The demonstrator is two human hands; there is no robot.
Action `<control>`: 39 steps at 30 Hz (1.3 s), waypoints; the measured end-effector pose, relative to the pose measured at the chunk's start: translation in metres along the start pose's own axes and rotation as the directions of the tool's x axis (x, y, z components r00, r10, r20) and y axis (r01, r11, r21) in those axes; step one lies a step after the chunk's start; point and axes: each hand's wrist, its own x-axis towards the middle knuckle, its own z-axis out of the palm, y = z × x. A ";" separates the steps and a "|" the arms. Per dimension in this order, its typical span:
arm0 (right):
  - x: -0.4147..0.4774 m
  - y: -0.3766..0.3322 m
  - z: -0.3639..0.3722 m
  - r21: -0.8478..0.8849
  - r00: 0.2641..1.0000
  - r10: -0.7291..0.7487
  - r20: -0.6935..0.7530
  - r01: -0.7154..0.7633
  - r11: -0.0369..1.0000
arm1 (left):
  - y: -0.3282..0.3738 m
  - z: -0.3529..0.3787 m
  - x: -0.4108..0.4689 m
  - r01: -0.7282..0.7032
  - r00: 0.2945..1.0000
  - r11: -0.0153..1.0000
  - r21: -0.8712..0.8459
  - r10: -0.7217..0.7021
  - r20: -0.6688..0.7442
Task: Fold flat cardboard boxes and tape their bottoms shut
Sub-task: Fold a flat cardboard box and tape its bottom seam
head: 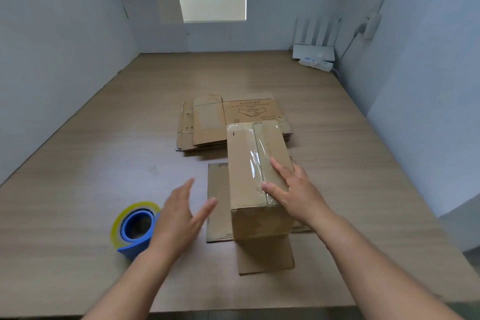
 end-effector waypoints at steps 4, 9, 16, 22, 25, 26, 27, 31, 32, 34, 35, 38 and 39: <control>0.000 -0.002 -0.001 0.018 1.000 0.005 -0.005 -0.005 1.000 | -0.047 -0.011 -0.003 0.292 0.956 0.878 0.379 -0.269 -0.114; -0.001 -0.003 -0.003 0.038 1.000 0.007 -0.006 -0.006 0.999 | -0.058 -0.003 0.000 0.355 0.906 0.731 0.583 -0.423 -0.022; -0.002 -0.005 -0.004 0.024 1.000 0.019 0.000 -0.019 1.000 | -0.071 -0.015 0.025 0.412 0.881 0.792 0.450 -0.473 0.027; -0.004 -0.011 -0.009 -0.038 0.999 0.031 0.026 -0.030 0.999 | -0.050 -0.044 0.032 0.295 0.946 0.944 0.149 -0.310 0.091; -0.004 -0.026 -0.019 -0.263 0.999 -0.027 -0.029 0.019 0.965 | -0.016 -0.067 0.030 0.165 0.979 0.978 -0.125 -0.146 0.145; -0.005 -0.034 -0.024 -0.253 0.993 -0.090 -0.076 0.068 0.965 | -0.004 -0.075 0.027 0.115 0.981 0.971 -0.211 -0.078 0.176; -0.006 -0.043 -0.028 -0.190 0.981 -0.153 -0.115 0.130 0.973 | 0.008 -0.084 0.023 0.066 0.978 0.958 -0.277 -0.007 0.208; -0.018 -0.079 -0.040 0.252 0.967 -0.256 -0.007 0.249 0.935 | 0.043 -0.099 0.011 -0.084 0.924 0.921 -0.381 0.215 0.315; -0.021 -0.086 -0.040 0.320 0.965 -0.259 0.045 0.232 0.919 | 0.048 -0.100 0.010 -0.104 0.910 0.915 -0.391 0.246 0.333; -0.024 -0.093 -0.040 0.423 0.958 -0.269 0.094 0.206 0.882 | 0.056 -0.098 0.008 -0.132 0.888 0.909 -0.397 0.286 0.361; -0.026 -0.095 -0.040 0.465 0.954 -0.285 0.092 0.212 0.859 | 0.058 -0.097 0.008 -0.139 0.882 0.909 -0.392 0.294 0.369; -0.035 -0.094 -0.045 0.566 0.933 -0.358 0.039 0.275 0.778 | 0.064 -0.093 0.007 -0.138 0.875 0.918 -0.372 0.289 0.388; -0.038 -0.092 -0.046 0.579 0.928 -0.370 0.036 0.282 0.765 | 0.065 -0.091 0.008 -0.136 0.874 0.920 -0.366 0.286 0.393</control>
